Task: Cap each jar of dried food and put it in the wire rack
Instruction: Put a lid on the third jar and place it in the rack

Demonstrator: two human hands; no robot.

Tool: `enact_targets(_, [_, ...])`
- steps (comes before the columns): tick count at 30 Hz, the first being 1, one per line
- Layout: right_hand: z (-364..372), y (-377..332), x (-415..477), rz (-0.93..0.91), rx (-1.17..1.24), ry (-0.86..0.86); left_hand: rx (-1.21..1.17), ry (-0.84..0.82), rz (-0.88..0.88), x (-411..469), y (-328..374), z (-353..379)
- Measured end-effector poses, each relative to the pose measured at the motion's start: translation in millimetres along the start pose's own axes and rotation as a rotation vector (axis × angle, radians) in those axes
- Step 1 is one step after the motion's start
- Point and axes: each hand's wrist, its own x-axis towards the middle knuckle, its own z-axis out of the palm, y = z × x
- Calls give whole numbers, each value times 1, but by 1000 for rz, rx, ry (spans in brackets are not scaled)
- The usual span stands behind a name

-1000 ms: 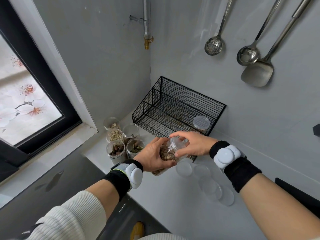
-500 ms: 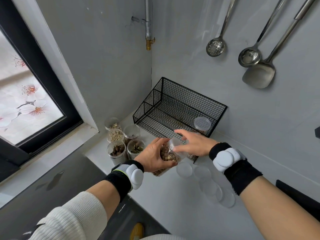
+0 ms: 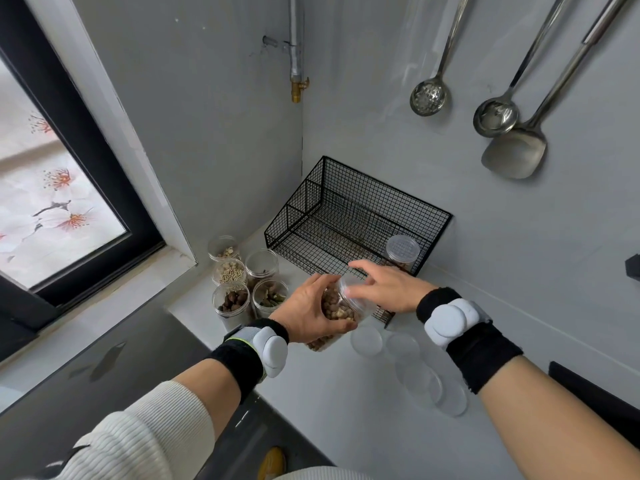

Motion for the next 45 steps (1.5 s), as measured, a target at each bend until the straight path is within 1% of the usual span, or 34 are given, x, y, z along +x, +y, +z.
enact_targets(2, [0,0,-2,13,6,1,17,-10,11,0,2,0])
enact_targets(4, [1,-1,-2,52,-29,57,15,-6,11,-1,3,0])
enact_targets(7, [-3,-1,-2,-21,-40,20,-9,20,6,0,5,-2])
enact_targets(11, [-5,1,-1,23,-62,70,12,-1,25,4,8,-3])
enact_targets(14, [-7,3,-1,-88,-19,-18,3,13,-2,5,8,-5])
enact_targets(15, [-7,2,-2,-101,-30,-20,11,3,-5,5,7,-5])
enact_targets(18, [-2,4,2,-30,-57,113,27,-7,1,6,5,-4])
enact_targets(19, [-2,5,3,-24,-28,112,22,0,-4,7,5,-4])
enact_targets(21, [-6,6,3,-64,67,25,11,11,-13,9,4,-4])
enact_targets(23, [-10,5,2,-117,58,-13,13,-7,-3,11,4,-4])
enact_targets(25, [-8,3,4,-107,20,45,10,-22,5,13,4,-3])
enact_targets(29, [-4,0,12,-64,-38,161,-19,33,5,18,7,4])
enact_targets(32, [-3,1,19,-55,-74,215,-34,53,-3,24,6,7])
enact_targets(34, [-4,2,21,-52,-44,208,-44,75,-10,30,5,7])
enact_targets(36, [-10,3,23,-56,0,161,-39,112,-12,38,3,7])
enact_targets(39, [-20,7,28,-90,-21,111,-39,147,-19,48,3,6])
enact_targets(43, [-41,11,44,-136,27,154,-34,109,-43,74,4,4])
enact_targets(45, [-54,11,53,-145,-13,222,-38,73,-57,90,5,0])
